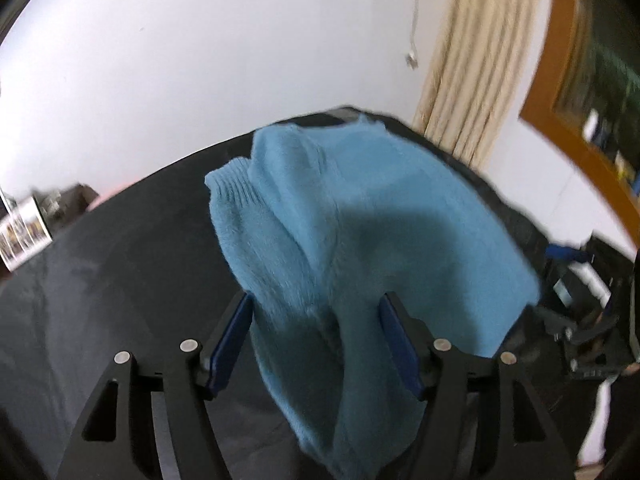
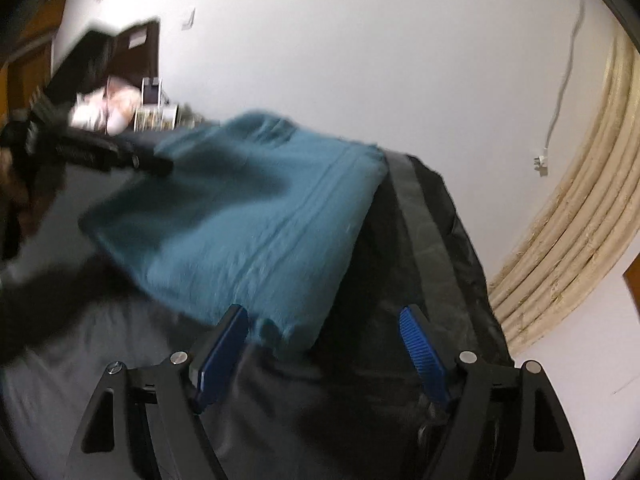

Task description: Fold clothes

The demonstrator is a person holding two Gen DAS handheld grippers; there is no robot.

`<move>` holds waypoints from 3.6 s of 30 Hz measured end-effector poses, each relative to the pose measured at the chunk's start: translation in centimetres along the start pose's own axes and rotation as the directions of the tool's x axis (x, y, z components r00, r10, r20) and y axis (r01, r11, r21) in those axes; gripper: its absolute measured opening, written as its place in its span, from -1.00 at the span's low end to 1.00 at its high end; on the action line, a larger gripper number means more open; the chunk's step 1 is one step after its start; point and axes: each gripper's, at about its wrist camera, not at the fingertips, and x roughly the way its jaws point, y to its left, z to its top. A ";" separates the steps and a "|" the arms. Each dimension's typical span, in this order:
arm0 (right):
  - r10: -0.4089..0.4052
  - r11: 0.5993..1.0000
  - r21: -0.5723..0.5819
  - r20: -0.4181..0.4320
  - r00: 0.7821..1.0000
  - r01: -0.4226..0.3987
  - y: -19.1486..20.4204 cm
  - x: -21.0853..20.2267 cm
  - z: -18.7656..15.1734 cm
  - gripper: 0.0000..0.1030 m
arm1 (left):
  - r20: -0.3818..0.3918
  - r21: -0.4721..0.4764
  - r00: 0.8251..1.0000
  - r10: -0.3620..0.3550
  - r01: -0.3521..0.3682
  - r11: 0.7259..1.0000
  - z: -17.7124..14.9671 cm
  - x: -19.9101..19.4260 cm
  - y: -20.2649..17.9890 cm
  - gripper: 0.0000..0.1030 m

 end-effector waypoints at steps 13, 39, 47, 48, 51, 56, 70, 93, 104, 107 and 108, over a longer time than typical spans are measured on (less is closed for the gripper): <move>-0.074 0.955 0.280 -0.109 0.991 0.102 -3.6 3.5 -1.4 0.56 | -0.037 -0.023 0.999 -0.010 0.010 1.000 -2.7 2.2 0.6 0.45; -0.053 0.982 0.178 -0.043 0.998 0.060 3.3 4.6 2.5 0.65 | 0.038 -0.145 0.993 0.110 -0.103 0.984 -4.1 2.6 1.3 1.00; -0.072 0.975 0.208 -0.053 0.996 0.081 3.8 5.3 2.7 0.72 | 0.045 -0.056 0.988 0.147 -0.145 0.988 -3.4 2.8 1.0 1.00; -0.070 0.973 0.214 -0.053 0.996 0.080 3.9 5.3 2.7 0.72 | 0.044 -0.050 0.987 0.153 -0.151 0.987 -3.3 2.8 1.0 1.00; -0.067 0.970 0.229 -0.051 0.996 0.077 4.3 5.1 2.7 0.73 | 0.044 -0.050 0.986 0.163 -0.161 0.986 -3.3 2.9 1.2 1.00; -0.071 0.969 0.235 -0.045 0.996 0.080 4.9 5.0 2.7 0.75 | 0.045 -0.085 0.984 0.170 -0.166 0.983 -3.8 2.7 1.5 1.00; -0.080 0.952 0.295 -0.023 0.997 0.083 4.0 2.2 2.0 0.84 | 0.022 -0.148 0.957 0.288 -0.282 0.948 -5.1 -0.7 -0.7 1.00; -0.225 0.937 0.303 0.135 0.965 0.176 5.8 -5.2 2.8 0.84 | 0.129 -0.214 0.950 0.284 -0.253 0.944 -8.6 -8.5 -2.6 1.00; -0.222 0.942 0.290 0.158 0.962 0.170 6.7 -6.5 2.7 0.84 | 0.130 -0.217 0.954 0.269 -0.237 0.947 -8.8 -9.1 -2.4 1.00; -0.223 0.941 0.294 0.165 0.961 0.167 6.7 -6.7 2.8 0.84 | 0.142 -0.216 0.949 0.283 -0.249 0.944 -8.9 -9.5 -2.6 1.00; -0.223 0.941 0.296 0.168 0.960 0.166 6.7 -6.8 2.8 0.84 | 0.147 -0.216 0.947 0.287 -0.252 0.943 -8.9 -9.7 -2.6 1.00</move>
